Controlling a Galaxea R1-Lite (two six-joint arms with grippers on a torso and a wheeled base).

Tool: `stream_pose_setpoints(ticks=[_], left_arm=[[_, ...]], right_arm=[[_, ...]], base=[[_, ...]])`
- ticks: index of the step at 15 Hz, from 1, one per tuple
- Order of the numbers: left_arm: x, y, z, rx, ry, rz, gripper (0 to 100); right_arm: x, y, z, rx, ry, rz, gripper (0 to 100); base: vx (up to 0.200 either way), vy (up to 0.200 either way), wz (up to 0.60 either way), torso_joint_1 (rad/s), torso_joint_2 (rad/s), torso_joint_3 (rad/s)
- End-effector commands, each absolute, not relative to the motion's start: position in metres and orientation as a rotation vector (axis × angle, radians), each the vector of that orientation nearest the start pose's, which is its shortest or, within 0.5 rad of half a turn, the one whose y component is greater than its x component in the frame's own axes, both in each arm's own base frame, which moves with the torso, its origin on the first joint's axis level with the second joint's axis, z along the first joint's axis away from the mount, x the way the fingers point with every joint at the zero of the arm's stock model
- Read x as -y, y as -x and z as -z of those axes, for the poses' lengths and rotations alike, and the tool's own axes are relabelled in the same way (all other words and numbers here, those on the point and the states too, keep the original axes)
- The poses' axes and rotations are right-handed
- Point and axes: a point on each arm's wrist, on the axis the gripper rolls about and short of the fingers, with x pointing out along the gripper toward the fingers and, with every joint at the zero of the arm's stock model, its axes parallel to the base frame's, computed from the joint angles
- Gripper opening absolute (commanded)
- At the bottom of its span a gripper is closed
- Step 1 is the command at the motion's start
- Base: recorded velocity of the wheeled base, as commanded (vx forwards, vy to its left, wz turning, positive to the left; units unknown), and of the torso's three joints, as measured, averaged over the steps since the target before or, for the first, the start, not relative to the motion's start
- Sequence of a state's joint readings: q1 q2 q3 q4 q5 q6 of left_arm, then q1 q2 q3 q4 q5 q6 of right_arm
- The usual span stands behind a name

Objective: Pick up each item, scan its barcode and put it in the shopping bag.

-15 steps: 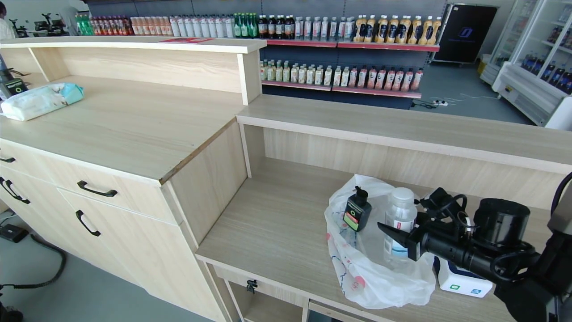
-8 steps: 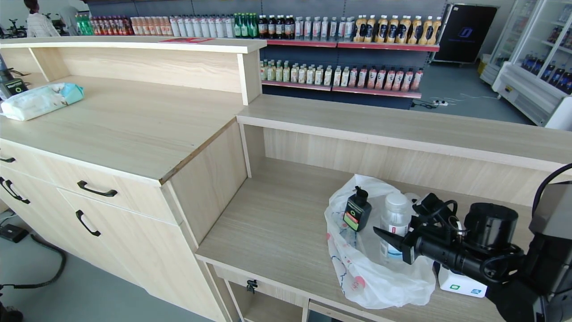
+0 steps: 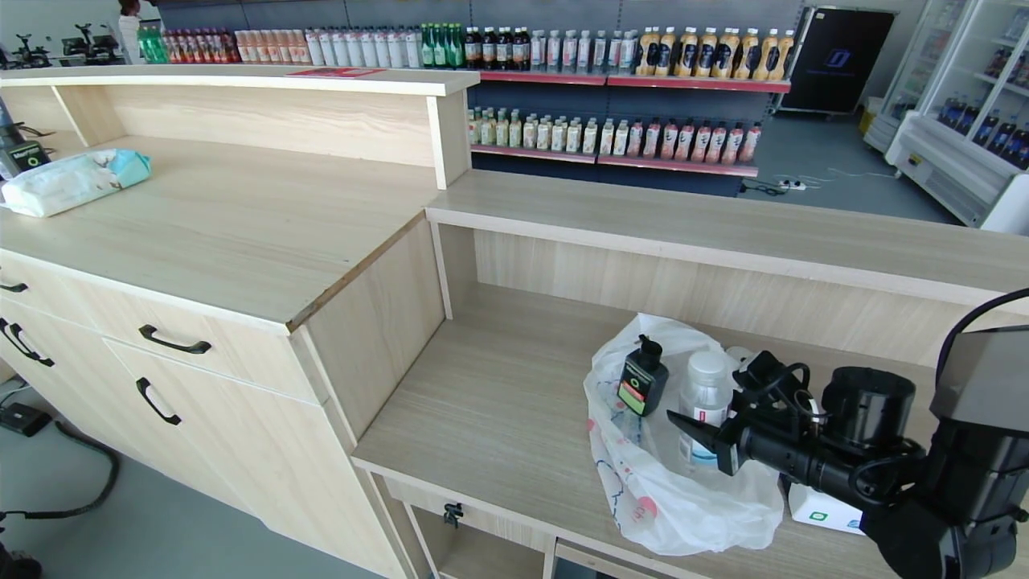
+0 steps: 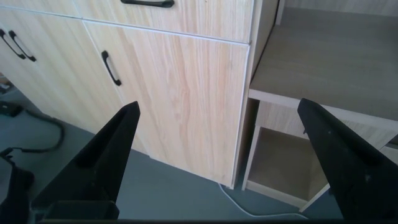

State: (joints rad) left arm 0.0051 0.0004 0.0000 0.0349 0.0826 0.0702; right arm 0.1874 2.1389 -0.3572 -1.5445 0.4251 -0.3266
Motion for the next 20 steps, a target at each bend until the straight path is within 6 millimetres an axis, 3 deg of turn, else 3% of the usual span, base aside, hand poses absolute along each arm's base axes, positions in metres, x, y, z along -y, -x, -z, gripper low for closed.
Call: stream_pose_setpoints(ticks=[1, 20], left_arm=[[-0.002, 0.023, -0.072, -0.038, -0.072, -0.086, 100], [-0.002, 0.023, -0.072, -0.038, -0.072, -0.086, 100]], right_arm=[[-0.064, -0.29, -0.038, -0.151, 0.291, -0.644, 0], [-0.059, -0.301, -0.019, -0.179, 0.331, -0.633, 0]], base=[[0.0, 0.0, 0.0, 0.0, 0.0, 0.0], [0.0, 0.0, 0.0, 0.0, 0.0, 0.0]])
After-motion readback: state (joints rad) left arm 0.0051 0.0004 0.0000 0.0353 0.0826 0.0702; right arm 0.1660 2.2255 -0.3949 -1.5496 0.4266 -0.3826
